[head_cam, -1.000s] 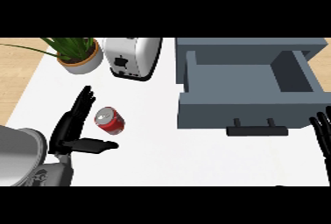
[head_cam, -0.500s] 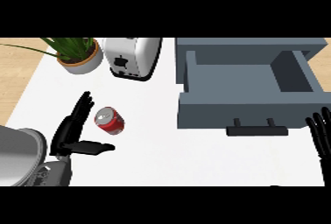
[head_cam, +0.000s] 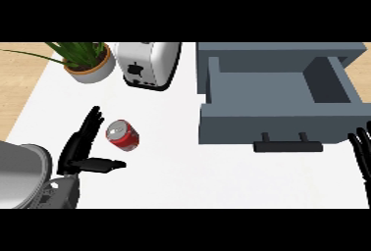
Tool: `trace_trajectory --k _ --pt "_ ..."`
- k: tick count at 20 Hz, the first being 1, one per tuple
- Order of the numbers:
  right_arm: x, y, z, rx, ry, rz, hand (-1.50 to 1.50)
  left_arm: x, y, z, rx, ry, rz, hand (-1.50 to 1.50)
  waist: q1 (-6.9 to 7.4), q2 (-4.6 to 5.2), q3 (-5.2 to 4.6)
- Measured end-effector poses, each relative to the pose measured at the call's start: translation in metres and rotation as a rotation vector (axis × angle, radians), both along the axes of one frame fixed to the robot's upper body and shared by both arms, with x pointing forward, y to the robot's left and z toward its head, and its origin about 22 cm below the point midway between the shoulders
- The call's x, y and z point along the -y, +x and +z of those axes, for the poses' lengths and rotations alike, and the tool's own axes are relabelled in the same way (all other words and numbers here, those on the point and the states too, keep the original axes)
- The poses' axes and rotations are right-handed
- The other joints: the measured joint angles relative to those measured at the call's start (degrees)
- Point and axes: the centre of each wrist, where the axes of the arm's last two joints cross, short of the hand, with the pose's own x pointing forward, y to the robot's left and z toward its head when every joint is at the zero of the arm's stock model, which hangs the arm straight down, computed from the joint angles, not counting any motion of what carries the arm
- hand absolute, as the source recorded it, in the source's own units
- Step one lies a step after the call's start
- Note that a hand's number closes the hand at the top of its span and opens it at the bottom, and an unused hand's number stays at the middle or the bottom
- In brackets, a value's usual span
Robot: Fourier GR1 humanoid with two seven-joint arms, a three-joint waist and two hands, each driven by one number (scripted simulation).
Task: Pick up the can, place it into the drawer and close the drawer
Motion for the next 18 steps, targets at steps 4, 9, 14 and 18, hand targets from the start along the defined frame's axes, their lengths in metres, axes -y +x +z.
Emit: trace_trajectory --k 4,9,14,18 --pt "0.006 -0.001 0.0 -0.001 0.0 -0.005 -1.5 -0.005 -0.002 -0.009 -0.009 -0.013 0.002 -1.5 0.01 0.01 0.0" --pt "-0.005 0.002 0.007 0.008 0.005 -0.006 -1.5 0.0 0.008 -0.011 -0.007 -0.02 0.001 -1.5 0.0 0.0 0.02" --pt "0.005 0.001 0.006 0.008 0.004 -0.003 -1.5 0.006 0.016 -0.023 -0.007 -0.018 0.001 -1.5 -0.14 0.04 0.0" --pt "0.006 -0.003 0.005 0.004 0.005 -0.007 -1.5 0.017 0.021 -0.023 -0.005 -0.024 0.001 -1.5 -0.08 0.0 0.0"
